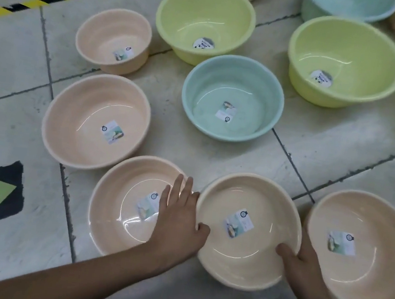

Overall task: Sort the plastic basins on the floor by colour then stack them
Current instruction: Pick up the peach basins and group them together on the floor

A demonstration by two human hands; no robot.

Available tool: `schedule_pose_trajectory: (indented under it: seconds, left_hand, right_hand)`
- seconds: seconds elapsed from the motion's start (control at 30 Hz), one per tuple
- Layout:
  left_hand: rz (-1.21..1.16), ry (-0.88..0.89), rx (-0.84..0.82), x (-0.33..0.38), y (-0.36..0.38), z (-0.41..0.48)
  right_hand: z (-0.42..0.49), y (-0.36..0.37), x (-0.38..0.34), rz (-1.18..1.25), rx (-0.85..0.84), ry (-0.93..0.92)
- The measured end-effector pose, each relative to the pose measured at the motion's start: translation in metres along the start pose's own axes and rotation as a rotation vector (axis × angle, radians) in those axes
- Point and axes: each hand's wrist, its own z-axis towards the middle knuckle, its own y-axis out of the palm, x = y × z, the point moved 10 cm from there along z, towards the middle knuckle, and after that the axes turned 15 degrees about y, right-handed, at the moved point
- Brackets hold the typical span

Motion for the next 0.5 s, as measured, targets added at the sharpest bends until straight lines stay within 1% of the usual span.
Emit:
schedule_pose_trajectory:
  seconds: [0.17,0.23,0.3,0.33,0.4,0.5]
  left_hand:
    - [0.204,0.219,-0.090,0.011,-0.001,0.027]
    - [0.249,0.312,-0.138,0.015,-0.005,0.039]
    - [0.249,0.379,-0.181,0.019,-0.006,0.048]
    - [0.203,0.370,-0.206,0.020,-0.006,0.050]
    - [0.019,0.267,-0.207,0.019,-0.009,0.053]
    - [-0.242,0.100,-0.129,0.023,-0.013,0.059]
  right_hand:
    - [0.015,0.001,0.018,0.172,-0.070,0.189]
    - [0.016,-0.004,0.017,0.218,-0.085,0.207]
    - [0.016,-0.011,0.012,0.224,-0.087,0.182]
    - [0.016,-0.015,0.009,0.223,-0.084,0.165]
    - [0.016,-0.019,0.003,0.243,-0.086,0.137]
    - [0.015,-0.020,-0.003,0.307,-0.105,0.133]
